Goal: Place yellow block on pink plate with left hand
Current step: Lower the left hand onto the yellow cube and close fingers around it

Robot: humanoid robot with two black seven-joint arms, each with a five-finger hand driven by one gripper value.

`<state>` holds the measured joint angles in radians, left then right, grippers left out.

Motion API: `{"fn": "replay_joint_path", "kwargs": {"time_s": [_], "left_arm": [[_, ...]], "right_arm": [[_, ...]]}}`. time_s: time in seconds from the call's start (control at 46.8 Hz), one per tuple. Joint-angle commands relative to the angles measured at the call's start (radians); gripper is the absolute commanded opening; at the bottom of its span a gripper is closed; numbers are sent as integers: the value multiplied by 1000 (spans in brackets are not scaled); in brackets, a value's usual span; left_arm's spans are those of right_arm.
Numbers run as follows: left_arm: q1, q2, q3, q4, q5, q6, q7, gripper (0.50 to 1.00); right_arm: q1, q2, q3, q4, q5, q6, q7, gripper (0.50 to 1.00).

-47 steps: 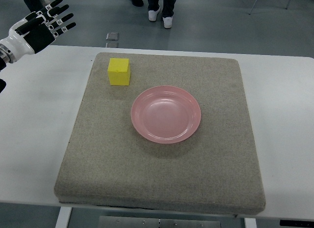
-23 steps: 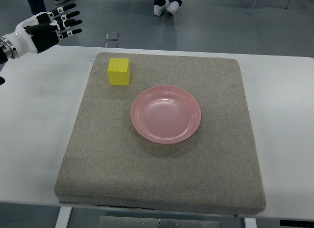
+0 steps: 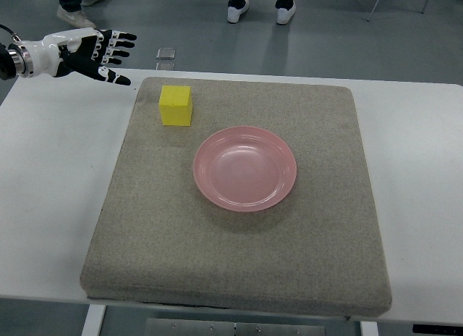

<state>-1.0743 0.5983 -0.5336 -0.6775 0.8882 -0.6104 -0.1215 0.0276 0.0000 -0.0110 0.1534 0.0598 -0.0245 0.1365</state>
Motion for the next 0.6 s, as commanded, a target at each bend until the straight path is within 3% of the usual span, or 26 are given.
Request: {"fn": "replay_joint_path", "kwargs": {"time_s": [0.0,0.32,0.577], "left_arm": [[-9,-14,23,-33,58,37,0,996],[-73,-135,251,-37,183,284,2,996],[-93,-261,302,84,236,322,2,996]], "right_arm": [[0,0,0,0,0,0,0,924],[0,0,0,0,0,0,0,924],[0,0,0,0,0,0,0,924]]}}
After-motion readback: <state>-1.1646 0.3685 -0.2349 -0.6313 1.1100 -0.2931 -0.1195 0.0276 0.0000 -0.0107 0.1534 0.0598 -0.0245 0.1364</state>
